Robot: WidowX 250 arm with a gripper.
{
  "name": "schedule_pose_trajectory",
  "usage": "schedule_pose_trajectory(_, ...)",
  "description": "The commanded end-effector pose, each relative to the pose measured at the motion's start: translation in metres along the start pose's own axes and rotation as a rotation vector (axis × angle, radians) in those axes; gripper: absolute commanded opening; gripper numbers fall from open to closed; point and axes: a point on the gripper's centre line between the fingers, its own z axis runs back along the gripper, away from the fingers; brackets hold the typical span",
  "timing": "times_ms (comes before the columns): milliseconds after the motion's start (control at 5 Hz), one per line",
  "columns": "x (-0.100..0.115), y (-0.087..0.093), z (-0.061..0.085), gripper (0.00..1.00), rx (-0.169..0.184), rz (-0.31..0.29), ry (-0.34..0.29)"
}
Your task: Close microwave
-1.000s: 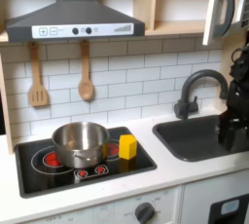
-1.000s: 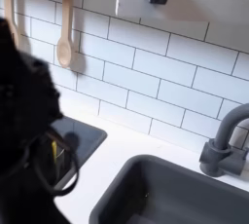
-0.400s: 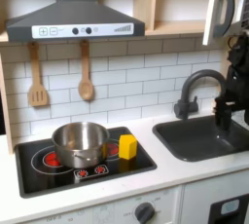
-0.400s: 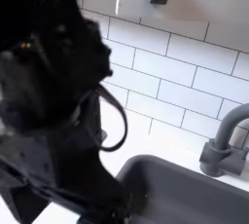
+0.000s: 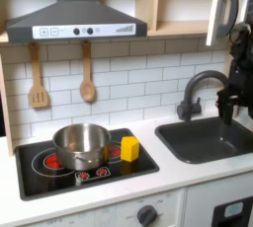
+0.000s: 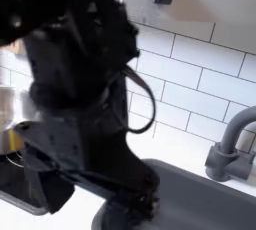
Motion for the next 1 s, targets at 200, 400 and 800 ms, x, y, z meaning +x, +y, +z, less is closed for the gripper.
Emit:
schedule_pose_trajectory(200,0.025,-0.022,-0.003,1.0,-0.033,-0.065,0.001)
schedule_pose_trajectory(400,0.029,-0.023,-0.008,1.0,-0.045,-0.072,0.019)
schedule_pose_trajectory(800,0.045,-0.03,-0.013,1.0,-0.065,-0.095,0.025)
